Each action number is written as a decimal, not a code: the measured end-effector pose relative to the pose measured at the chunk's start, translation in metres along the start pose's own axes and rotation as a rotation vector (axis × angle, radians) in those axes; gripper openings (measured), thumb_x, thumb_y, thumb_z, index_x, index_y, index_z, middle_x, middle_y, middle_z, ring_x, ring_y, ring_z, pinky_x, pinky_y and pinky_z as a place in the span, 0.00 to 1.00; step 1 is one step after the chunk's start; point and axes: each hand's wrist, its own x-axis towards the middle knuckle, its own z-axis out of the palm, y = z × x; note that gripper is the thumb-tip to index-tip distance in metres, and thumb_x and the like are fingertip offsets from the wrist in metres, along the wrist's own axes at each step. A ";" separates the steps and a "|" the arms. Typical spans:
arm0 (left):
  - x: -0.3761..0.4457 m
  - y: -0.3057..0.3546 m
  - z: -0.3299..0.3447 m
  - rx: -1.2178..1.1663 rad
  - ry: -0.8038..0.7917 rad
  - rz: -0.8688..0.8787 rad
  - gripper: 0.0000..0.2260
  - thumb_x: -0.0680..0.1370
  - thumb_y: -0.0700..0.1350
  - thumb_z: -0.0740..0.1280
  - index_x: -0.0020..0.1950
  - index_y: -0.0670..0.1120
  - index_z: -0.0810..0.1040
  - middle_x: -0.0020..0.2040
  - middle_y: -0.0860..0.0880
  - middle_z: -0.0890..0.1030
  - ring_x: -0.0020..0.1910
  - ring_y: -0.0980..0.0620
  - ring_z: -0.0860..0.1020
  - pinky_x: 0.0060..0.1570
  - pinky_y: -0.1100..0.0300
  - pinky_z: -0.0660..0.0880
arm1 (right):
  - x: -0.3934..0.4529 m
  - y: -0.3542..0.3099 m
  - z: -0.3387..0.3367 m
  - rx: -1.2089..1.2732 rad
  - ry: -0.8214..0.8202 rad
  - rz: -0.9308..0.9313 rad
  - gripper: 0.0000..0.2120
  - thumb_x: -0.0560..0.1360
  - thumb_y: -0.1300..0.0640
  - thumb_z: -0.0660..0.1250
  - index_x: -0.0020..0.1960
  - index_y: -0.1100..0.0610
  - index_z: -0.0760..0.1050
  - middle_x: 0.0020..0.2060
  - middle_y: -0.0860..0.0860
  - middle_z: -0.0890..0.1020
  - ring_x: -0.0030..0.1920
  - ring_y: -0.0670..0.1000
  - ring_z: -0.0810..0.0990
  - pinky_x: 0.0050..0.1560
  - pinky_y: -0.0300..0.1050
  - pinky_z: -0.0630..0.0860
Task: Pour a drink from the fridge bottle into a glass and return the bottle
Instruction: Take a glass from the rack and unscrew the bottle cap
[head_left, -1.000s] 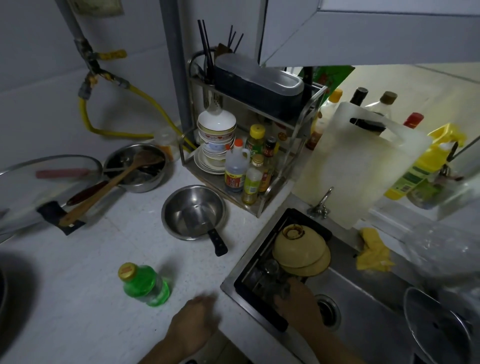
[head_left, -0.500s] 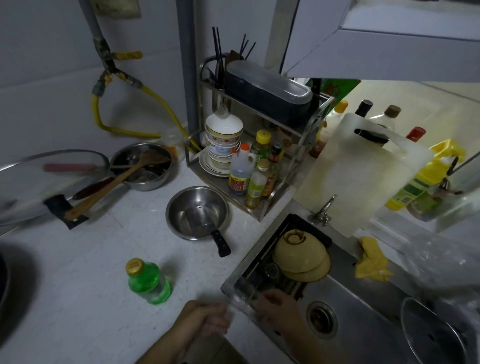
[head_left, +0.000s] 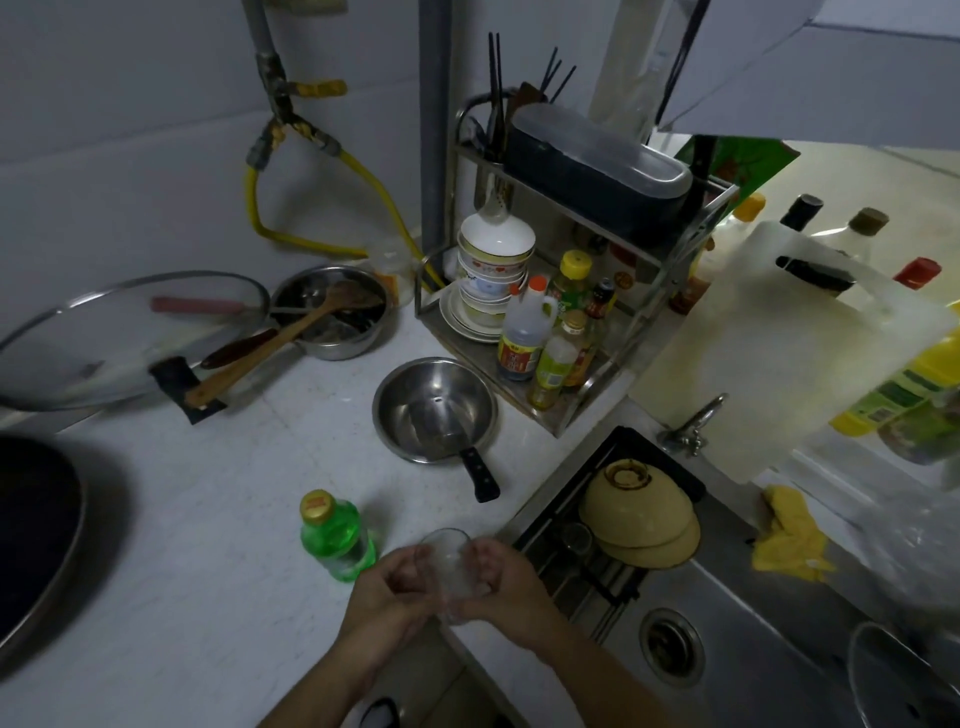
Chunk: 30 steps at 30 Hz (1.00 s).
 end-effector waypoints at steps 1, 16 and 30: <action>0.001 0.000 -0.001 0.035 0.017 0.028 0.27 0.54 0.34 0.78 0.52 0.40 0.81 0.40 0.45 0.87 0.37 0.54 0.84 0.35 0.65 0.79 | 0.006 0.000 0.000 -0.035 -0.017 -0.016 0.28 0.61 0.69 0.81 0.59 0.59 0.76 0.56 0.53 0.81 0.55 0.51 0.80 0.49 0.44 0.83; 0.030 -0.015 0.006 0.271 0.194 0.253 0.25 0.63 0.39 0.79 0.58 0.49 0.79 0.50 0.54 0.85 0.49 0.59 0.83 0.47 0.64 0.80 | 0.053 0.000 0.006 -0.223 0.038 -0.135 0.24 0.64 0.62 0.81 0.53 0.46 0.74 0.56 0.52 0.80 0.52 0.47 0.81 0.49 0.38 0.80; 0.029 -0.022 0.009 0.179 0.154 0.052 0.37 0.65 0.42 0.76 0.71 0.51 0.64 0.57 0.54 0.76 0.53 0.62 0.77 0.48 0.68 0.74 | 0.052 0.006 0.016 -0.154 0.153 -0.051 0.30 0.65 0.65 0.79 0.62 0.53 0.71 0.49 0.42 0.77 0.50 0.46 0.79 0.50 0.41 0.80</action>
